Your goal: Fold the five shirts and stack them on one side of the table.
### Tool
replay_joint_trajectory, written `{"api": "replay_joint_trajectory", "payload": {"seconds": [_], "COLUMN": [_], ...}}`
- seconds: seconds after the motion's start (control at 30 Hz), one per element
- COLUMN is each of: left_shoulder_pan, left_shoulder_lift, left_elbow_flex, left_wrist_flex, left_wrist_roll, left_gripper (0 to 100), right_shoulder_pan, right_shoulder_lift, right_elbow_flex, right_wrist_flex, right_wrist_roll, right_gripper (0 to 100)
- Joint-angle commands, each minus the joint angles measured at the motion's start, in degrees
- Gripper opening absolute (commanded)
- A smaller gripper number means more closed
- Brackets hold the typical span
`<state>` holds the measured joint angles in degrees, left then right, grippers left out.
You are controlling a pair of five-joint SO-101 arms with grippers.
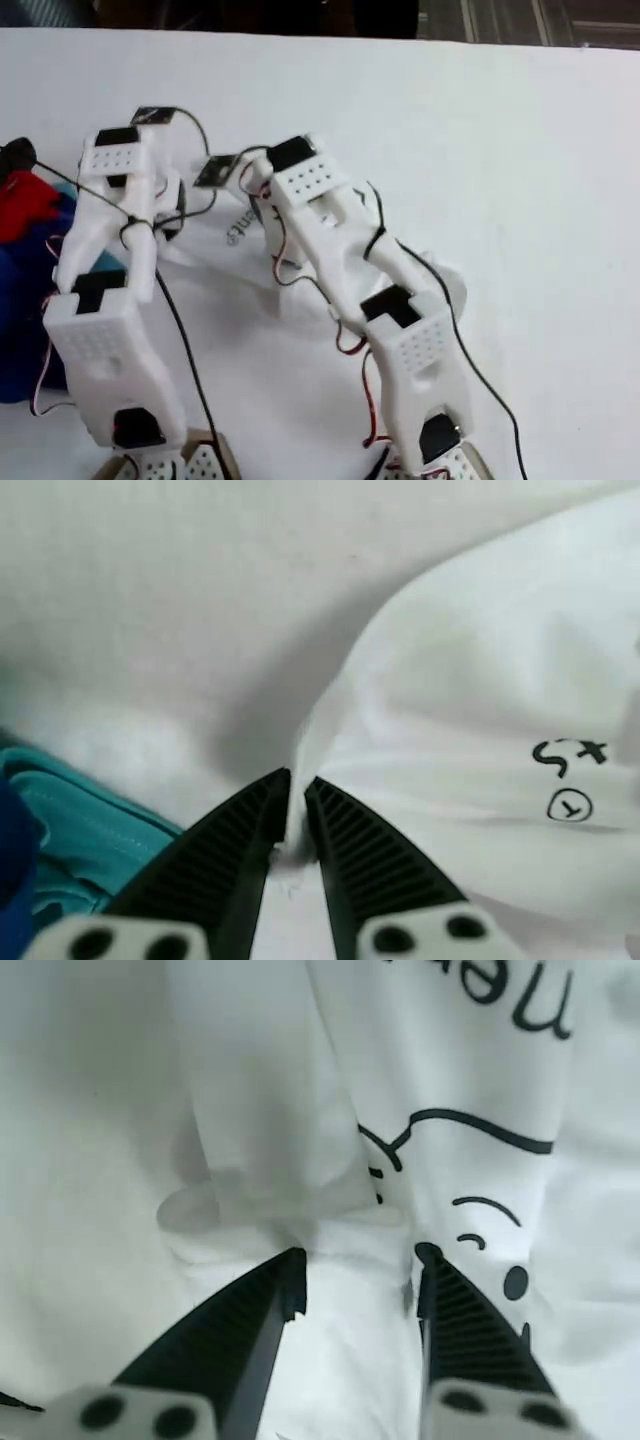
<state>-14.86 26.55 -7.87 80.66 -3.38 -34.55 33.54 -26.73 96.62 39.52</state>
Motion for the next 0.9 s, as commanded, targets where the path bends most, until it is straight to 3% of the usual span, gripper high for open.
{"api": "replay_joint_trajectory", "payload": {"seconds": [0.0, 0.2, 0.33, 0.87], "left_shoulder_pan": [-0.7, -0.7, -0.7, -0.35], "left_shoulder_lift": [-3.69, -3.69, -3.69, -3.69], "left_elbow_flex": [-0.48, -0.4, -0.31, -0.31], "left_wrist_flex": [-0.7, -0.7, -0.7, -0.35], "left_wrist_roll": [0.44, 0.44, 0.44, 0.35], "left_gripper": [3, 3, 3, 3], "right_shoulder_pan": [-0.57, -0.57, -0.57, 5.93], "right_shoulder_lift": [-0.31, 2.51, 3.21, -21.93], "right_elbow_flex": [-2.02, -1.14, -1.67, -1.05], "right_wrist_flex": [1.1, 1.1, 0.66, 3.65], "right_wrist_roll": [-0.26, 0.18, -0.35, -3.87], "right_gripper": [20.4, 18.0, 0.9, 2.1]}}
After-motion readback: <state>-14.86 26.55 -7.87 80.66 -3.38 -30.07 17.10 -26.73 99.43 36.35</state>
